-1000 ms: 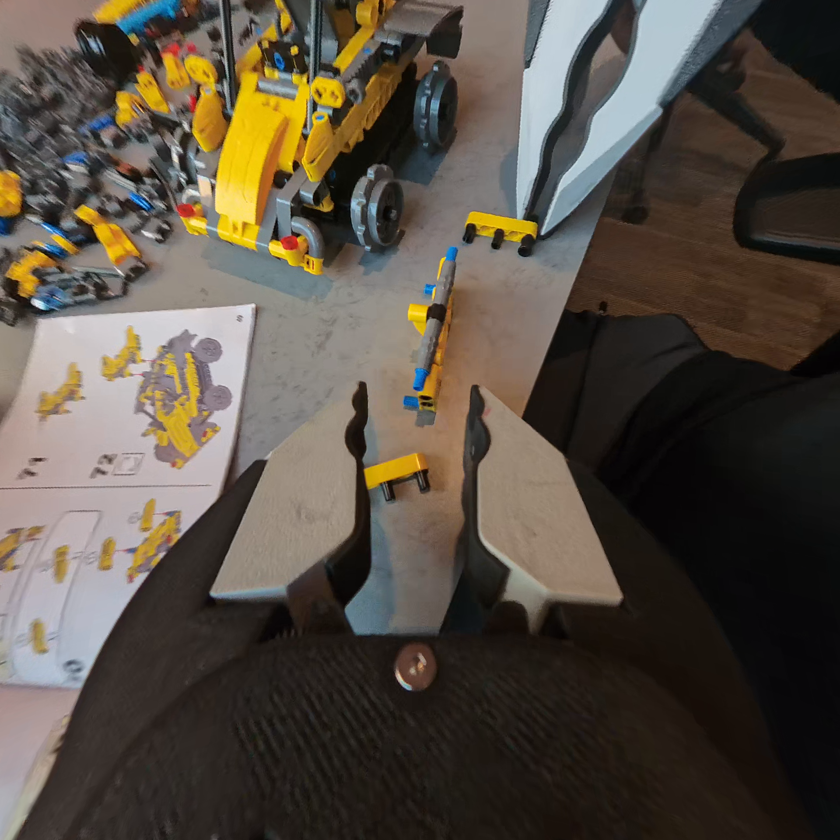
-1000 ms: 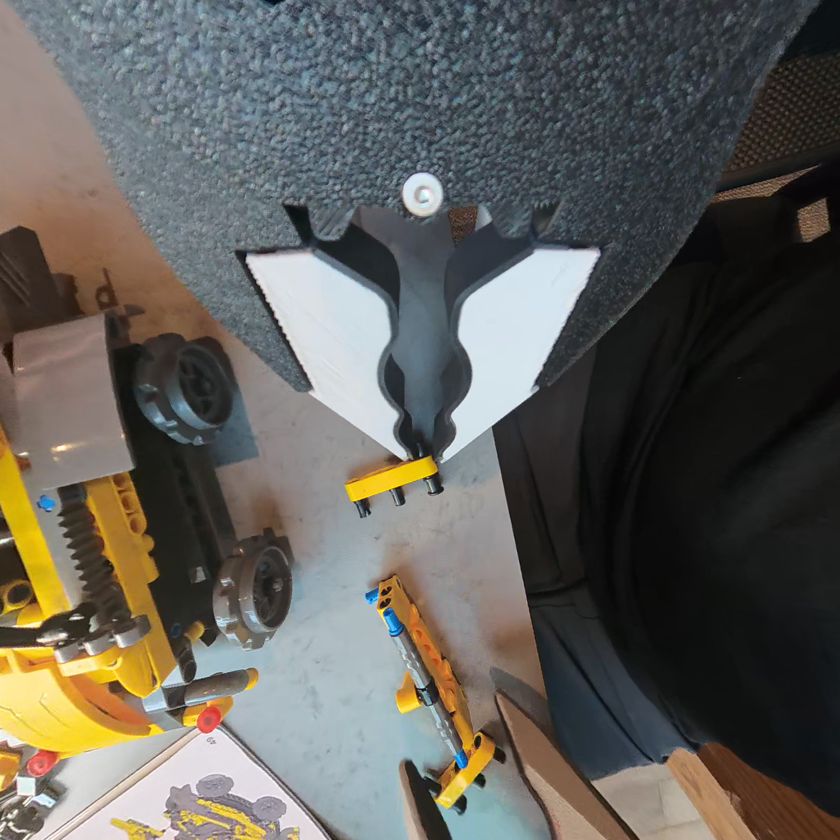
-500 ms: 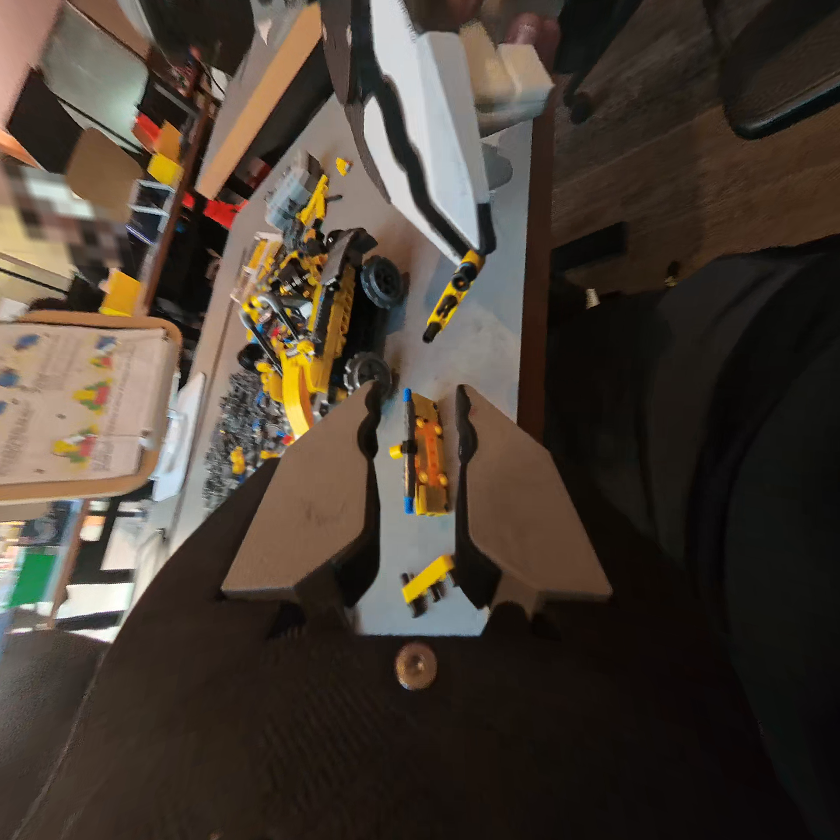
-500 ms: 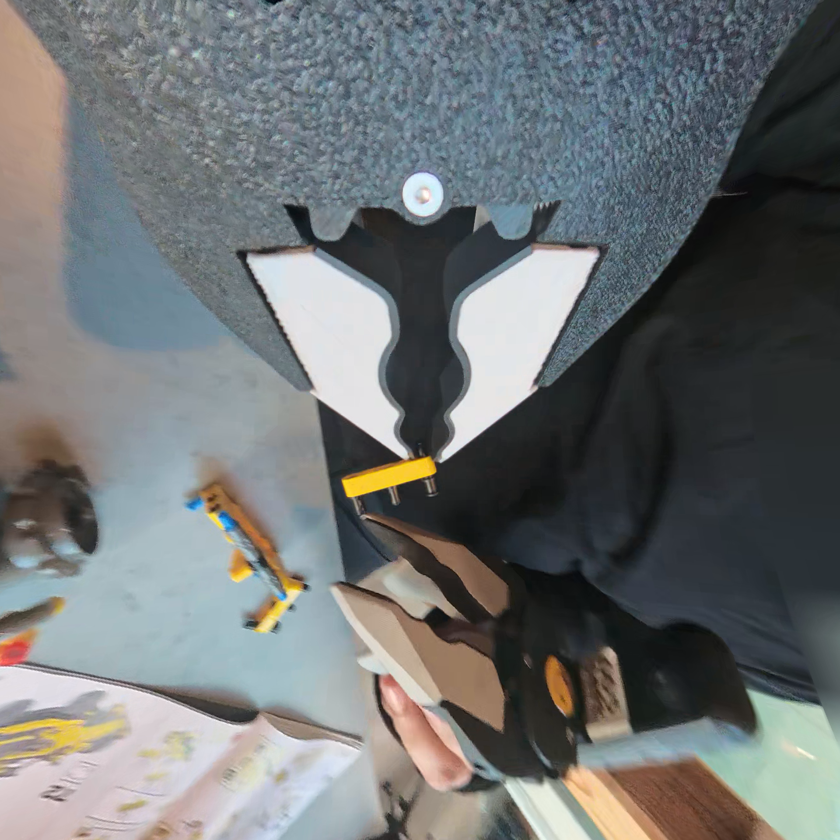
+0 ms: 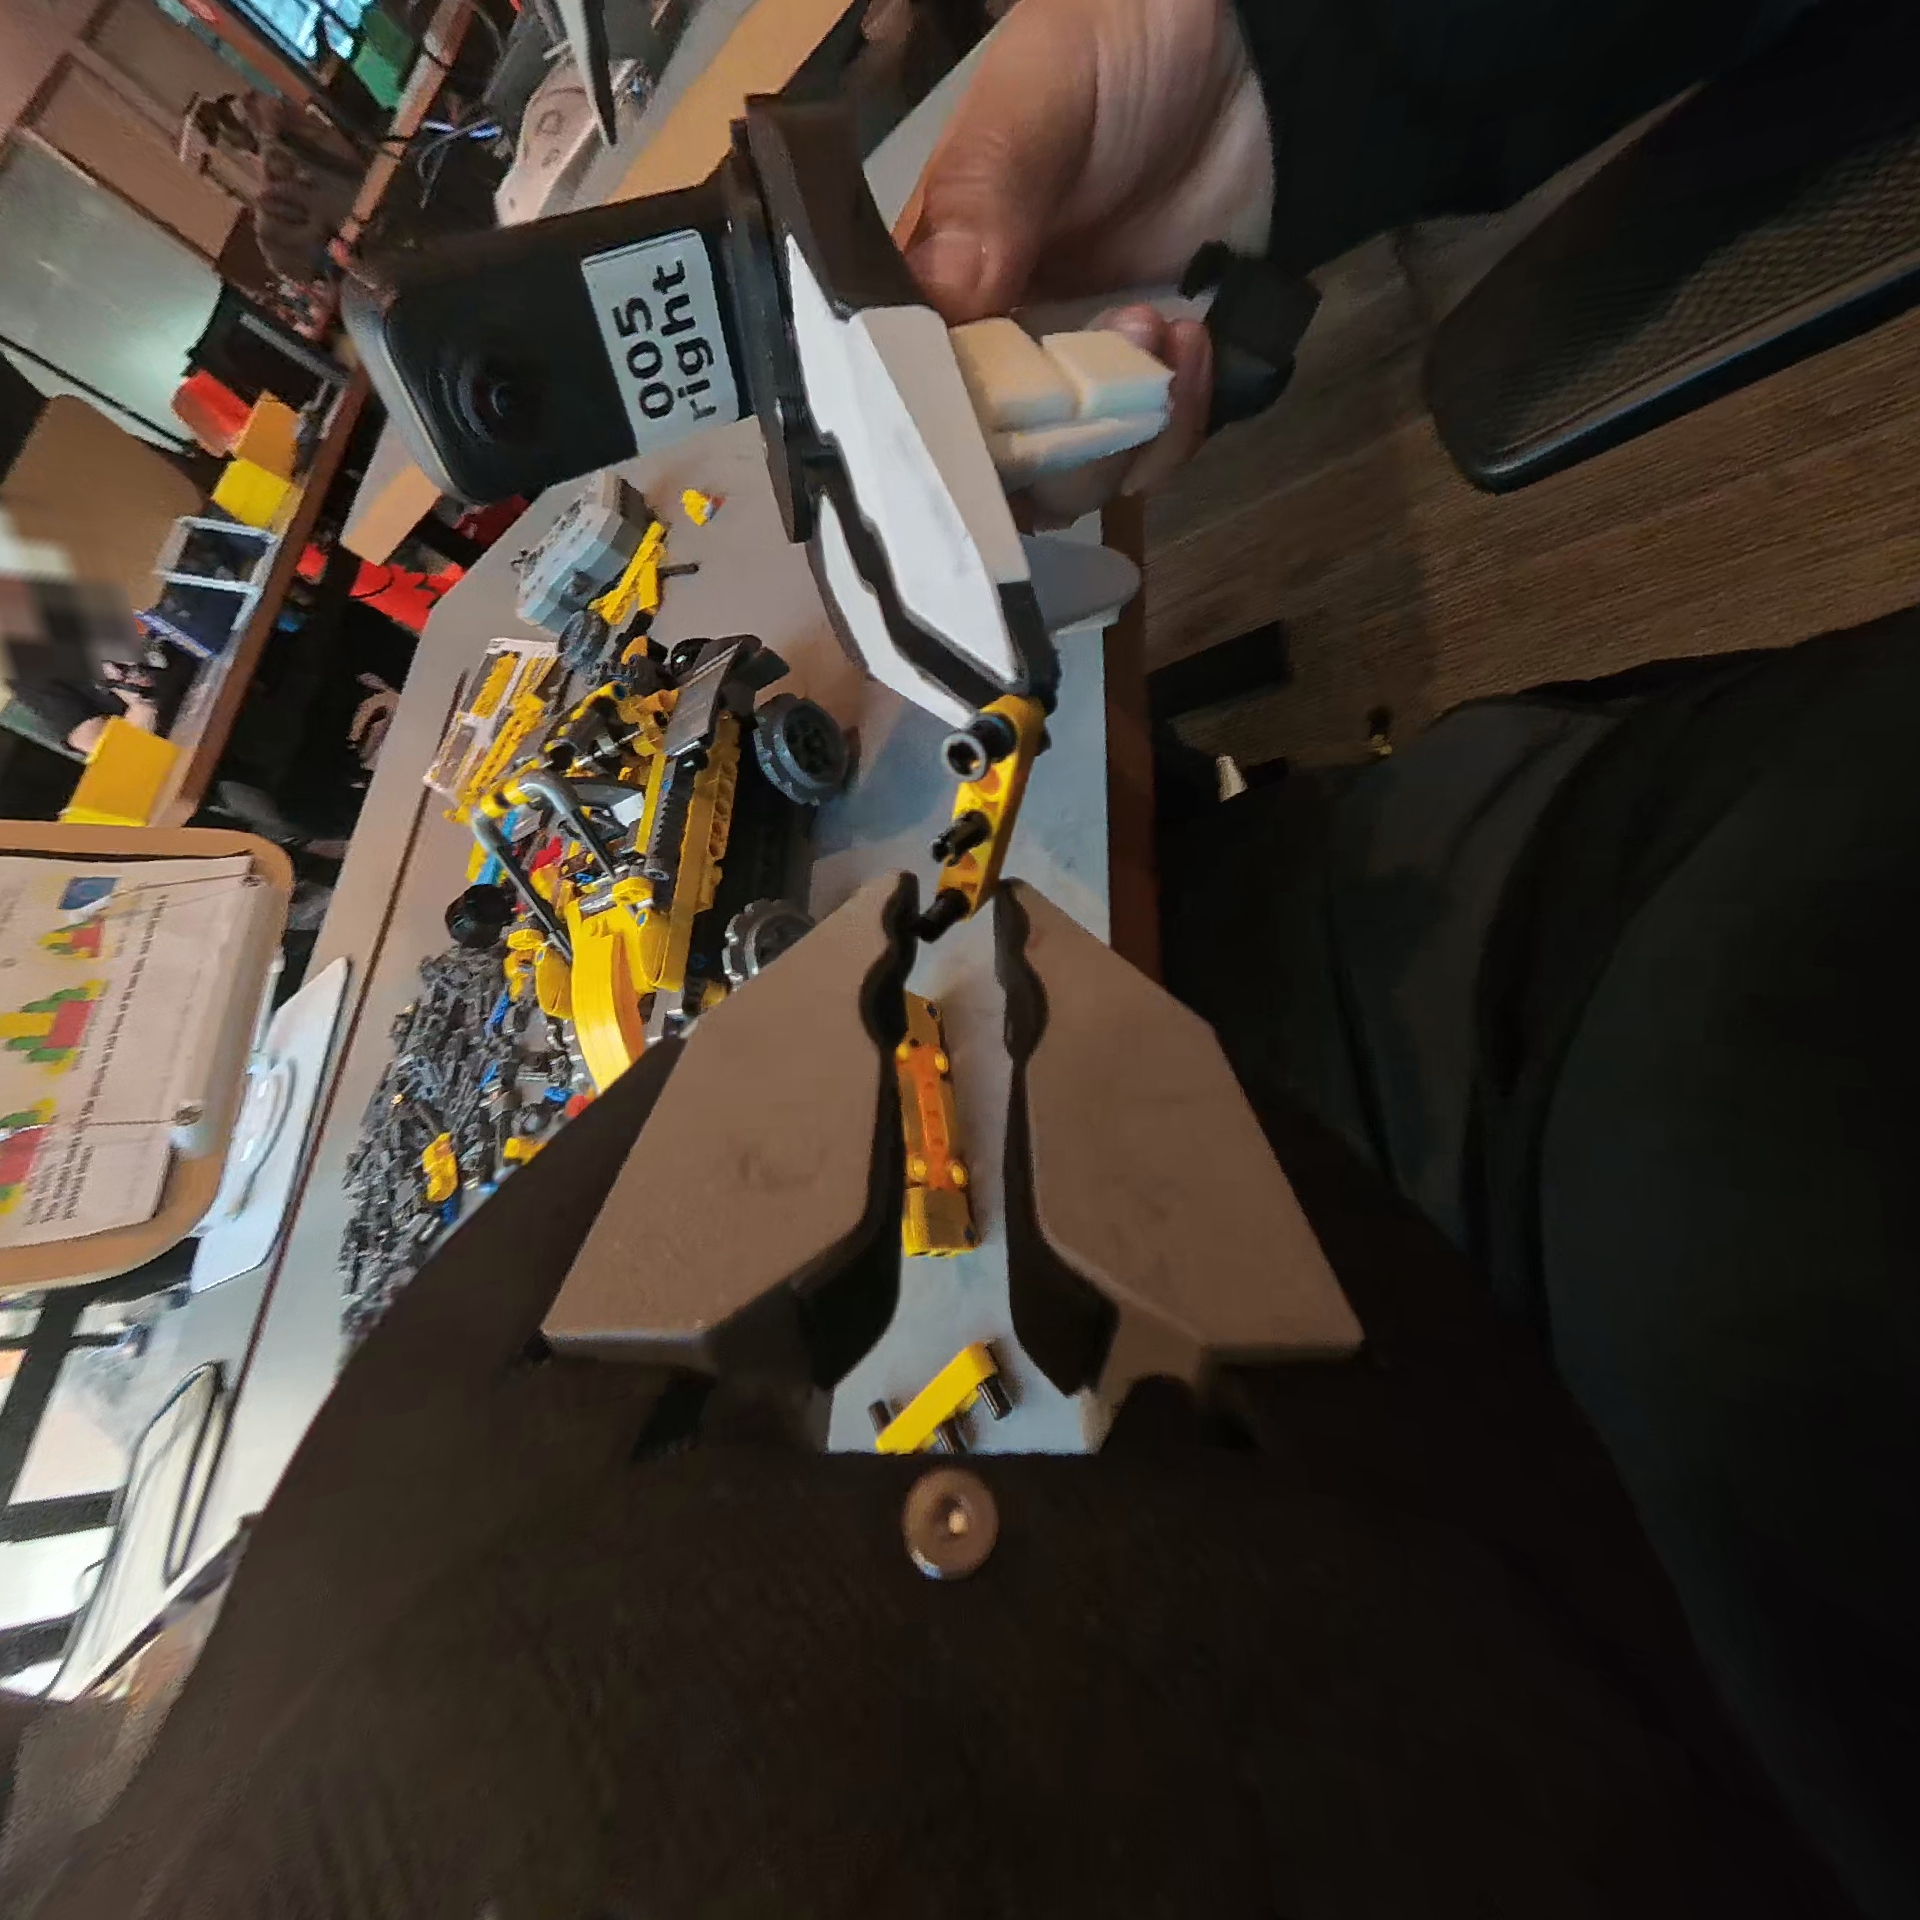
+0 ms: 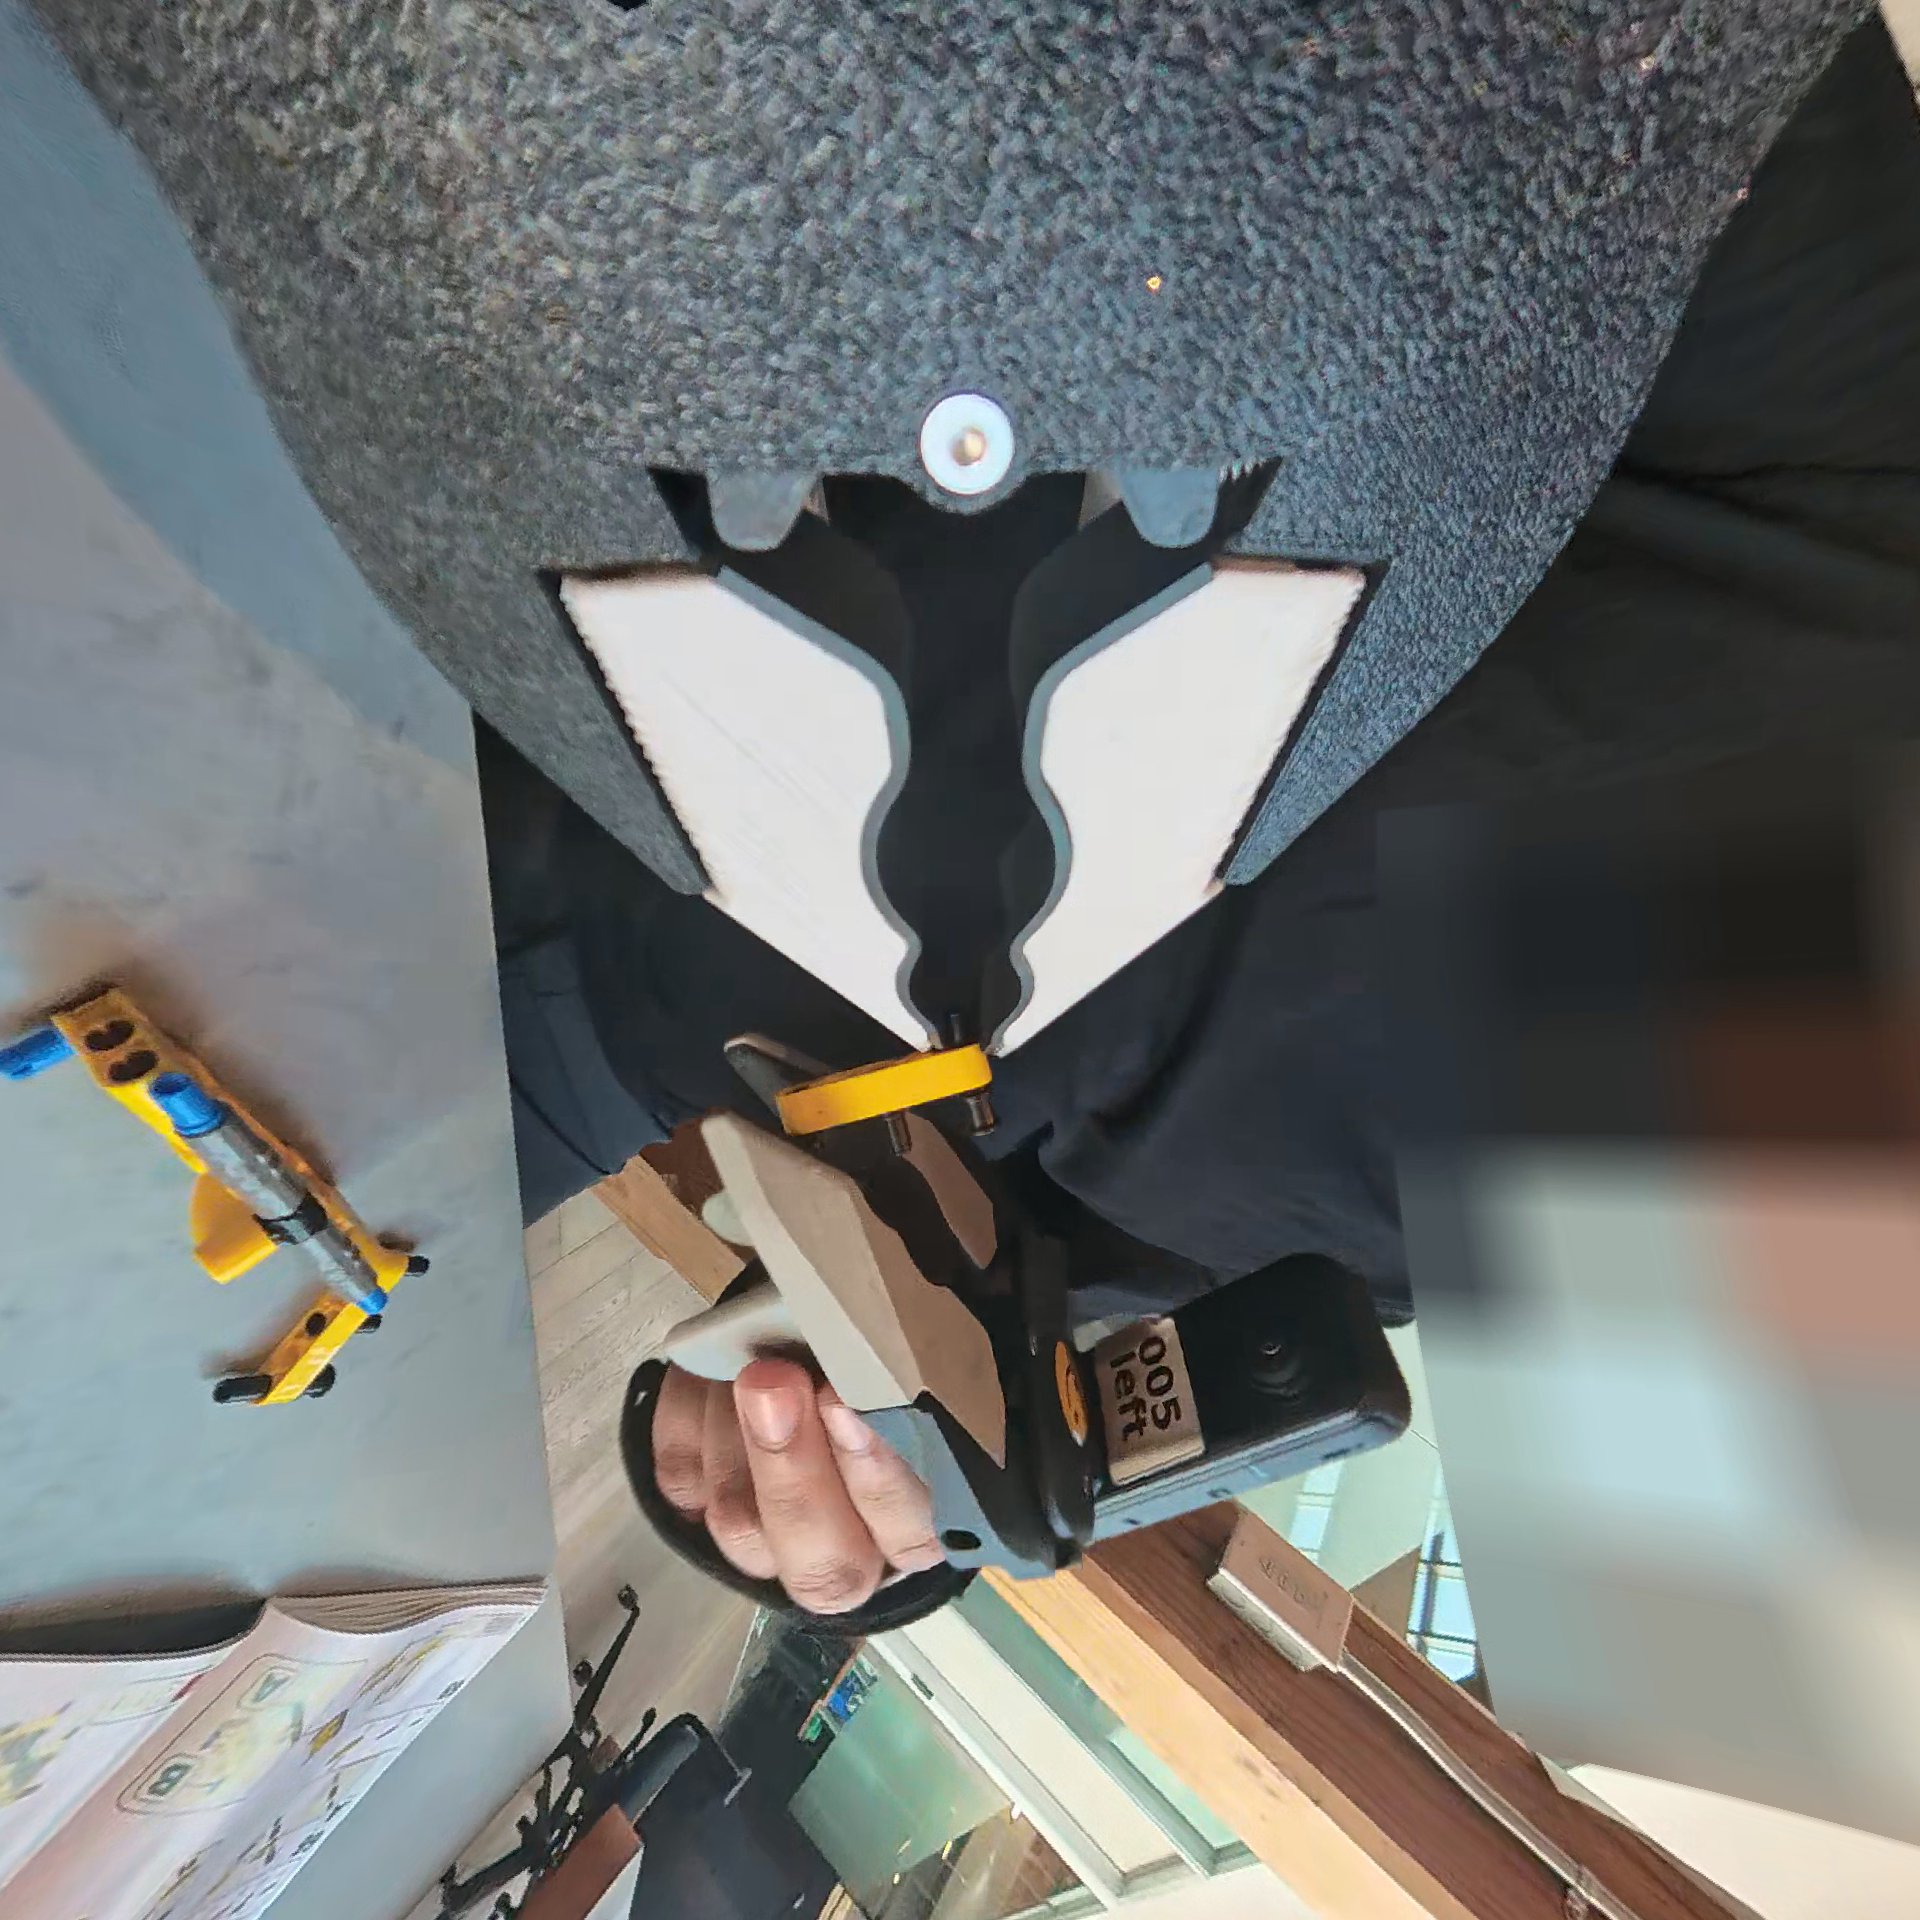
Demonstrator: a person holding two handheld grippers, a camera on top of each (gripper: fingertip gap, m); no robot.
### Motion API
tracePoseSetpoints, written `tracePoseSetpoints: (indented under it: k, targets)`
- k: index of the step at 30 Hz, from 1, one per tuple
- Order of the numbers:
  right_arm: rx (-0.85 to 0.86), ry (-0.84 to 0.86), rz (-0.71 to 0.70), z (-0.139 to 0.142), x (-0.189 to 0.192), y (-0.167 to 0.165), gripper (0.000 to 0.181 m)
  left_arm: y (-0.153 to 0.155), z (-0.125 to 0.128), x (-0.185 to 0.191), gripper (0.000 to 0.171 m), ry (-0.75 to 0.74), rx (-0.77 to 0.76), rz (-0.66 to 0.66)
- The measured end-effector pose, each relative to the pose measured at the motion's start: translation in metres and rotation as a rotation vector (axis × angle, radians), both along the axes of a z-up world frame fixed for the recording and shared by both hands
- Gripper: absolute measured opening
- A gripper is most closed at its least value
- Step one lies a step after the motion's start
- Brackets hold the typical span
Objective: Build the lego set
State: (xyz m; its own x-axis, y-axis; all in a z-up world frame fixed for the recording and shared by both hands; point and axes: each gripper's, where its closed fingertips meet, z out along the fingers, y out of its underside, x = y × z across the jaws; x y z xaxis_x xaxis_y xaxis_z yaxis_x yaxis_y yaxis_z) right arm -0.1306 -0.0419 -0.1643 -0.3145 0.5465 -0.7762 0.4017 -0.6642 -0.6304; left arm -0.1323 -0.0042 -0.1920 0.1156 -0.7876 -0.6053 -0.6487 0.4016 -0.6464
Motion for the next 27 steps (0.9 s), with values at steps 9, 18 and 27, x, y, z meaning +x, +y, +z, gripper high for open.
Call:
tracePoseSetpoints:
  k: [9, 18, 27]
  targets:
    - [0.191, -0.045, -0.158, -0.005, -0.006, 0.023, 0.013, 0.007, -0.012, -0.005, 0.003, -0.086, -0.354, 0.051]
    - [0.521, -0.049, -0.427, -0.002, -0.010, 0.046, 0.035, 0.009, -0.003, -0.003, 0.004, -0.336, -0.815, 0.038]
    - [0.731, -0.150, -0.454, -0.014, -0.025, 0.044, 0.013, 0.005, -0.006, -0.001, 0.004, -0.307, -0.834, 0.042]
